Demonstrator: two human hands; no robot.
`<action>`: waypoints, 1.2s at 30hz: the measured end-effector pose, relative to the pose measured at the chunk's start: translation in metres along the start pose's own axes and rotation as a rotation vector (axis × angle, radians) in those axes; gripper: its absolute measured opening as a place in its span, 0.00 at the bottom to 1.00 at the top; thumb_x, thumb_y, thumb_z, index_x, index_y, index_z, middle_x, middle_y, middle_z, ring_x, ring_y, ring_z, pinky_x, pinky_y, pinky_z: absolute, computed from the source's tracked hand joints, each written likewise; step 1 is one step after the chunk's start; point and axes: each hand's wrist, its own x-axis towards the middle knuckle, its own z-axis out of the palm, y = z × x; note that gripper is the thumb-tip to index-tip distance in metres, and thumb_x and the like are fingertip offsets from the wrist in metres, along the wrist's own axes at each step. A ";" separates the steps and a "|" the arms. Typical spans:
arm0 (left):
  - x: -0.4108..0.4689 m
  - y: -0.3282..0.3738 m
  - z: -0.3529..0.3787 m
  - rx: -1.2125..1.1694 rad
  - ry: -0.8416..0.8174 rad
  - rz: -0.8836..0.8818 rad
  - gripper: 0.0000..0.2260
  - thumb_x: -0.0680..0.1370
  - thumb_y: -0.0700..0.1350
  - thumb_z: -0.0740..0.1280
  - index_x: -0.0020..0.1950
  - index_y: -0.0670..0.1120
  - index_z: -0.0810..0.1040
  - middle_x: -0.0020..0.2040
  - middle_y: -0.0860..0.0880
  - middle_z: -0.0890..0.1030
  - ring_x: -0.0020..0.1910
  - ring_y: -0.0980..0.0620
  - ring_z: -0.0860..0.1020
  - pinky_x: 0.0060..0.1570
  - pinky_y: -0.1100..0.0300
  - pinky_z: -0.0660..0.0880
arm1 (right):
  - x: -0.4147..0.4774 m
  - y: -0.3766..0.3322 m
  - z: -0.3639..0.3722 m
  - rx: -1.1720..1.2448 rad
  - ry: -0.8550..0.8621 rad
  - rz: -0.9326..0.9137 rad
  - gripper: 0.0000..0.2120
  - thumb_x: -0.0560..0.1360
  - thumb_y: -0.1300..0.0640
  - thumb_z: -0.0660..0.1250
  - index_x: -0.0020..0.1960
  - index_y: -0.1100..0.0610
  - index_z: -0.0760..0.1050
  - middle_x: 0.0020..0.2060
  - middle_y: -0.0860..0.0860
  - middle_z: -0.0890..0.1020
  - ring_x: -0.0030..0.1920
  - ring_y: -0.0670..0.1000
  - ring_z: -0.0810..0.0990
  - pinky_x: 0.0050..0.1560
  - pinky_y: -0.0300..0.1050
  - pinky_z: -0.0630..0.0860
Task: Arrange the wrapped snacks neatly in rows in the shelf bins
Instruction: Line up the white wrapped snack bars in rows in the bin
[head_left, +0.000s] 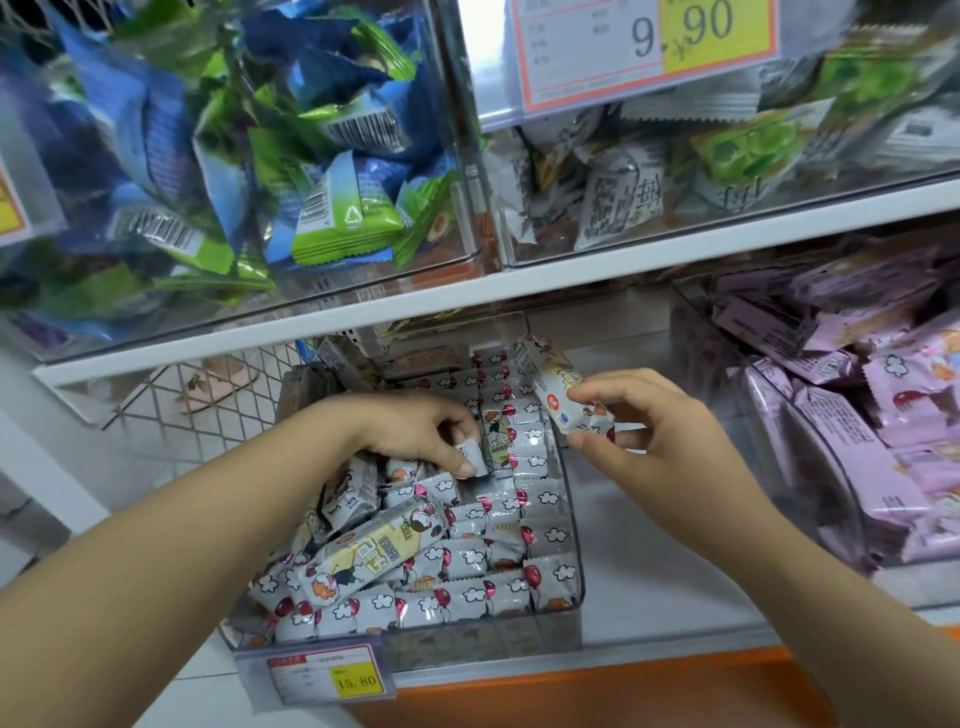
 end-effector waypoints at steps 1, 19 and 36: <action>-0.001 0.000 0.000 -0.019 0.013 0.023 0.18 0.74 0.51 0.70 0.62 0.51 0.72 0.56 0.53 0.74 0.53 0.52 0.74 0.52 0.61 0.70 | 0.000 0.000 0.000 -0.002 -0.001 -0.002 0.15 0.70 0.60 0.73 0.48 0.42 0.77 0.51 0.40 0.78 0.49 0.41 0.77 0.47 0.29 0.74; -0.041 0.012 -0.010 -0.287 0.583 0.168 0.14 0.74 0.57 0.66 0.58 0.58 0.73 0.50 0.65 0.73 0.46 0.69 0.71 0.41 0.82 0.62 | -0.002 -0.005 0.002 -0.033 -0.014 -0.009 0.16 0.72 0.63 0.69 0.44 0.41 0.77 0.53 0.38 0.74 0.52 0.39 0.74 0.47 0.25 0.69; -0.074 0.019 0.024 -0.513 1.011 0.025 0.14 0.75 0.52 0.70 0.55 0.52 0.69 0.53 0.51 0.76 0.49 0.51 0.80 0.36 0.62 0.74 | -0.013 -0.016 -0.012 0.065 0.110 0.042 0.12 0.73 0.61 0.70 0.48 0.45 0.75 0.43 0.37 0.79 0.42 0.33 0.75 0.45 0.25 0.69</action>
